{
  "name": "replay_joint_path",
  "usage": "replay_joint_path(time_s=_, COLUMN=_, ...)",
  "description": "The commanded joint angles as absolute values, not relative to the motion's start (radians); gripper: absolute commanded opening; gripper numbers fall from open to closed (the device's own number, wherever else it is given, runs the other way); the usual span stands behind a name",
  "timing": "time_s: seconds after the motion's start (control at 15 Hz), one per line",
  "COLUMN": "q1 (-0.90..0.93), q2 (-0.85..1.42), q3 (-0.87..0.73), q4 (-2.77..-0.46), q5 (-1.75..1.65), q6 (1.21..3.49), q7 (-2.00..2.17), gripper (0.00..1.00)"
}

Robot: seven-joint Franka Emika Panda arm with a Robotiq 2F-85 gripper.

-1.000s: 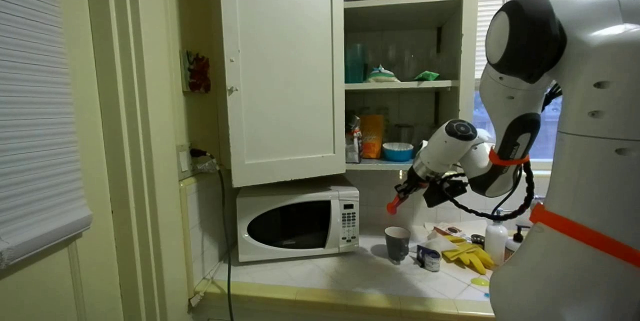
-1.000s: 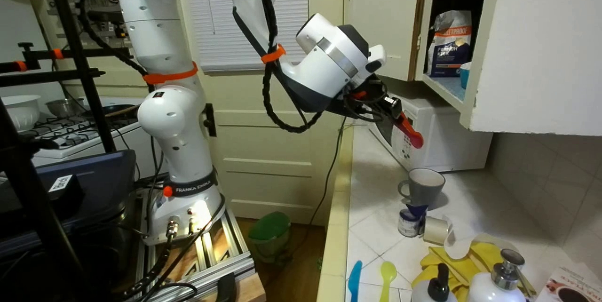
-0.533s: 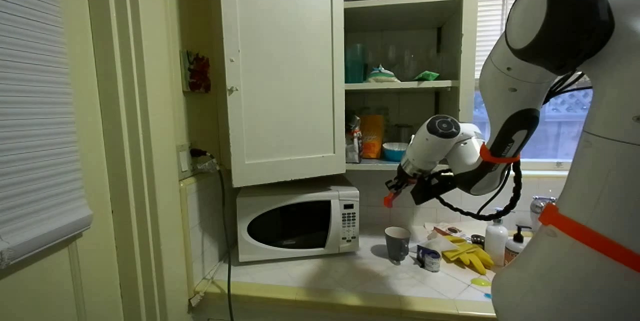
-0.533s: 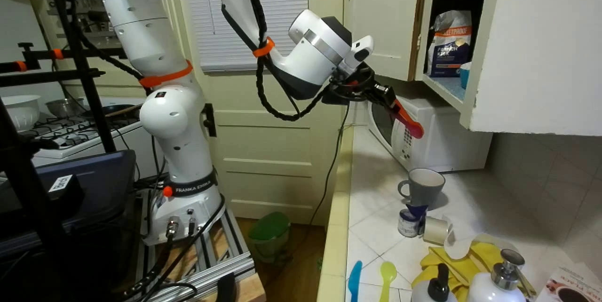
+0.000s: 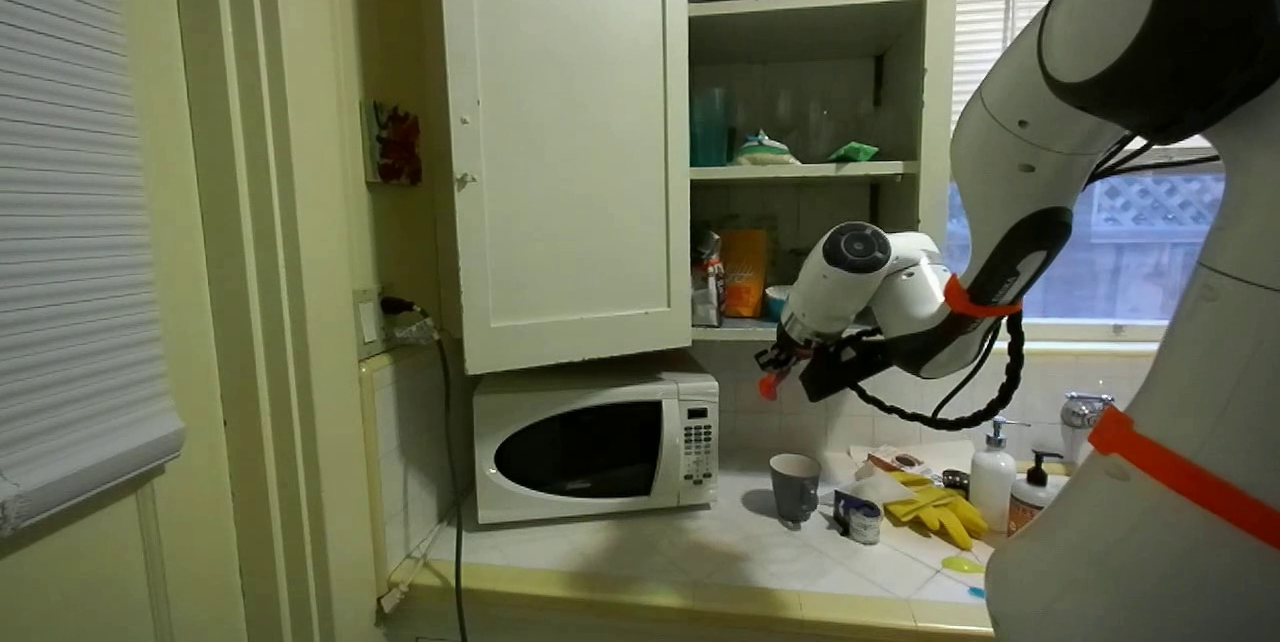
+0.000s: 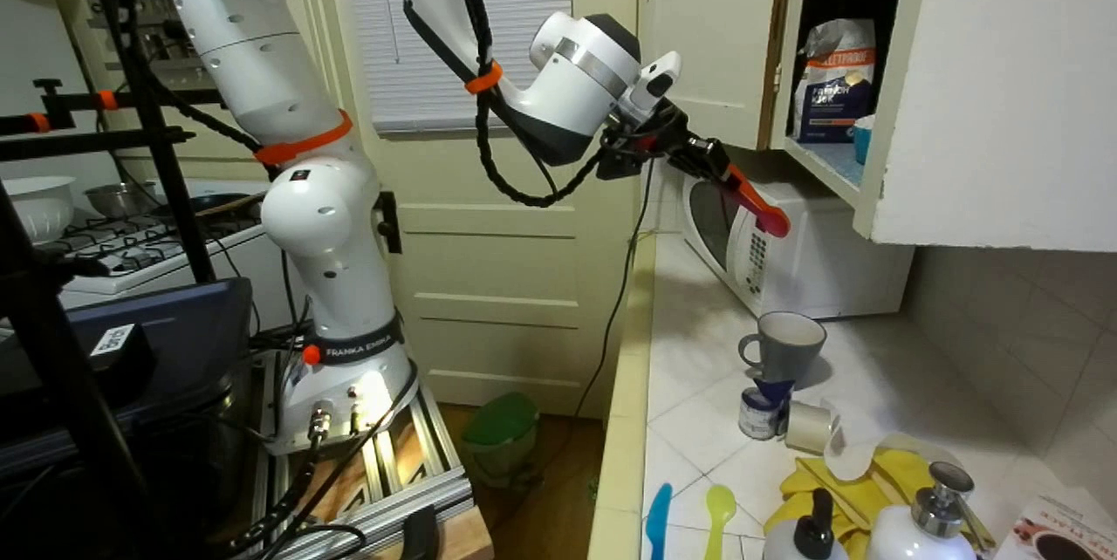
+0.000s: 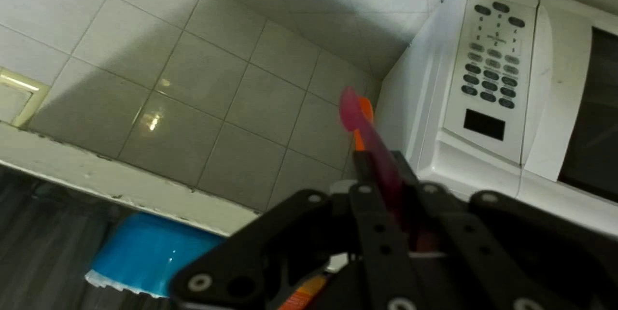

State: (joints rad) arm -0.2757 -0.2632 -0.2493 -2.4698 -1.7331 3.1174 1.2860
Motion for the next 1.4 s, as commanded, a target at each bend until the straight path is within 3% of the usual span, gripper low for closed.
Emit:
replay_joint_path(time_s=0.0, q1=-0.269, q2=-0.312, q3=-0.222, q4=-2.497, q5=-1.756, q6=3.034, q7=1.338, gripper=0.03)
replay_joint_path(time_s=1.33, q1=-0.266, q2=-0.441, q3=-0.121, q4=-2.502, q5=-1.697, q6=2.893, q7=1.477, gripper=0.03)
